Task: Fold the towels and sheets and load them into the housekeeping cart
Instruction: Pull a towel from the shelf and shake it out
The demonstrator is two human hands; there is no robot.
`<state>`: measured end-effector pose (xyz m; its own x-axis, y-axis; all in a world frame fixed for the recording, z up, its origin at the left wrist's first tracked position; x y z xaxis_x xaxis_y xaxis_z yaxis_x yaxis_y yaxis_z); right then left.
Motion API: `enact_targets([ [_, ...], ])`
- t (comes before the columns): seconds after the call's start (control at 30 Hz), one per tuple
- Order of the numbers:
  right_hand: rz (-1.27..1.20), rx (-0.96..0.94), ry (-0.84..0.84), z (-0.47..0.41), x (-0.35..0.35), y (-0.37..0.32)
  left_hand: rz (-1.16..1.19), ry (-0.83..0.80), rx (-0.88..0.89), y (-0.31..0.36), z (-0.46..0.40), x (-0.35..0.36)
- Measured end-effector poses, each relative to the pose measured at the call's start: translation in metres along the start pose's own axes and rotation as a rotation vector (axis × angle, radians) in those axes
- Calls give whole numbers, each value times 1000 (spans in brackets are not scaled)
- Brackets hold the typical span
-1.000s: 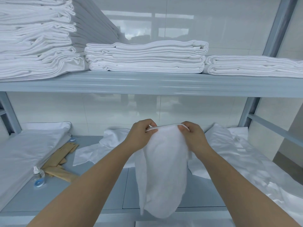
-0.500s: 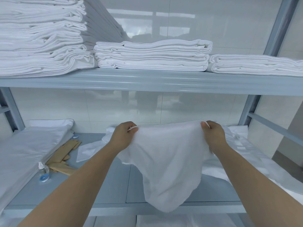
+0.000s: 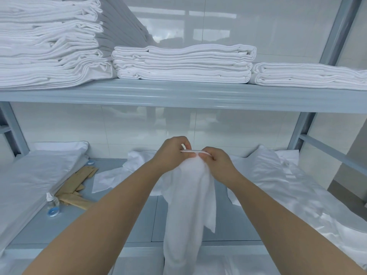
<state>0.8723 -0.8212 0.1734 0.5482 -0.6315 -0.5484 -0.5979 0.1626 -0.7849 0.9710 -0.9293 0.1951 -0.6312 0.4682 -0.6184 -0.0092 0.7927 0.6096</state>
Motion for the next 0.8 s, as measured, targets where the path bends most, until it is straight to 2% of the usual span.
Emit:
enact_targets([
  [0.2, -29, 59, 134, -1, -27, 8, 32, 110, -141, -27, 11, -16],
  [0.33, -59, 124, 184, 3, -43, 26, 326, 269, -214, -34, 21, -15],
  [0.4, 7, 131, 184, 6, -47, 33, 381, 322, -177, -26, 20, -14],
  [0.47, 2, 125, 119, 8, -43, 35, 341, 312, -113, -12, 14, -9],
  [0.57, -99, 67, -45, 11, -26, 21, 273, 206, -5, 16, 3, 6],
  [0.6, -92, 26, -54, 11, -24, 14, 261, 169, 27, 23, 0, 12],
  [0.7, -25, -62, 66, 10, -32, -4, 262, 156, 59, 33, -5, 22],
  [0.8, -52, -39, 169, 11, -48, -2, 296, 160, 20, 26, -1, 27],
])
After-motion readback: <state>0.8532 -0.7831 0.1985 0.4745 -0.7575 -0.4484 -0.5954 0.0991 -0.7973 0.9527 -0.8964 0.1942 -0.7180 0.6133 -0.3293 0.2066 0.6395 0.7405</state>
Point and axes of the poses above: each hand's wrist, its own z-axis away from the middle knuckle, its own x-axis out of the palm, y = z × x, the point moved 8 cm from there along -z, towards the middle knuckle, and after that the axes turned 8 degrees about x, right-handed, at the moved point
